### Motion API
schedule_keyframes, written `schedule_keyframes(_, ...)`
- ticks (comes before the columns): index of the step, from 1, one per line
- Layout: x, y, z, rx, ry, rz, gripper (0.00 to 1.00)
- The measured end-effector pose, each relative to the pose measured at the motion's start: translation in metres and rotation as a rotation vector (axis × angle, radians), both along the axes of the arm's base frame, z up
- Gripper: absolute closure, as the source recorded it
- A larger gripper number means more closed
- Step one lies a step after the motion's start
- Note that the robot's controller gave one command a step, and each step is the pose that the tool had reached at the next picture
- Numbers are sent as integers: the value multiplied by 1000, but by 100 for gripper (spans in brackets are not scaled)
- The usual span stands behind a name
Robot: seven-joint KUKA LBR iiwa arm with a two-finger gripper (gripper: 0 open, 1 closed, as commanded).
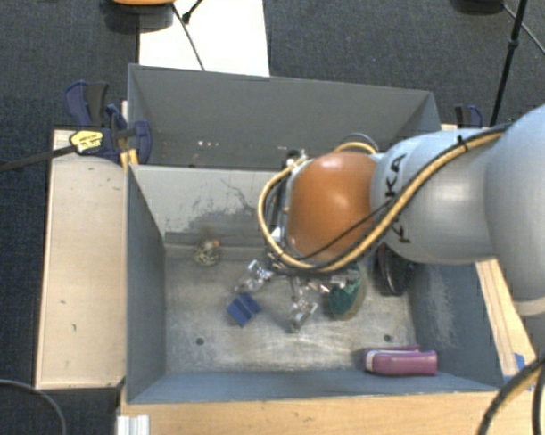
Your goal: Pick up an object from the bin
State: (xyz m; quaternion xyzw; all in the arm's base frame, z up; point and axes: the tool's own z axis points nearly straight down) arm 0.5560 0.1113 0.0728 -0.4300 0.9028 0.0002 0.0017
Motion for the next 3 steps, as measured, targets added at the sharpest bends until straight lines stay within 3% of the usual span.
schedule_keyframes(1, -46, 34, -1, 1, 0, 227, 0)
schedule_keyframes(2, -44, 33, 1, 2, -6, 221, 100)
schedule_keyframes(3, -37, 37, 120, -1, -6, 534, 100)
